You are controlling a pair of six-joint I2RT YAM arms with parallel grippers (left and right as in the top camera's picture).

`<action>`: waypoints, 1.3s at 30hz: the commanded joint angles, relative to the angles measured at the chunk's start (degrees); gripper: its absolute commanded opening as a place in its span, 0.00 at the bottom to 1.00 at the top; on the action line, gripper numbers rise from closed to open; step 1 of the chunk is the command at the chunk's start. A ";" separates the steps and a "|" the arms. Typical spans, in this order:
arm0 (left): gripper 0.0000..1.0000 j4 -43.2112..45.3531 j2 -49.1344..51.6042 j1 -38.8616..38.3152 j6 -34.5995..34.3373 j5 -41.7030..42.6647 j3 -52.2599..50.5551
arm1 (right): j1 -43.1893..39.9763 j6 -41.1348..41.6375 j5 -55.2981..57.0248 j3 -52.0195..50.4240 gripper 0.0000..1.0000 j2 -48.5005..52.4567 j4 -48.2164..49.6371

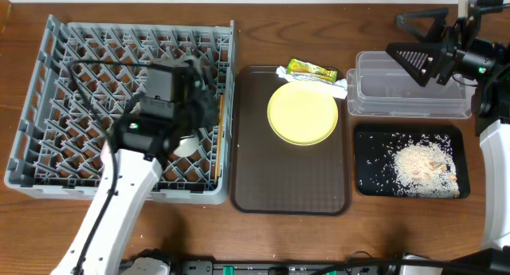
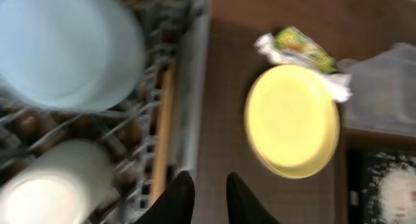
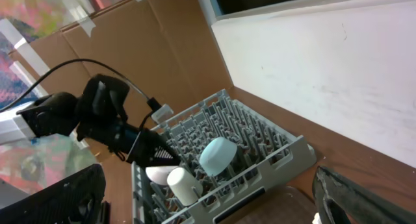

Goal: Sort waste into correct bins and load items into the dishwasher
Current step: 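Move the left gripper to the yellow plate on the brown tray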

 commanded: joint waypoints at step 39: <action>0.26 23.04 51.95 -35.08 6.84 -12.22 18.71 | -0.39 0.13 -0.07 0.00 0.99 0.04 0.00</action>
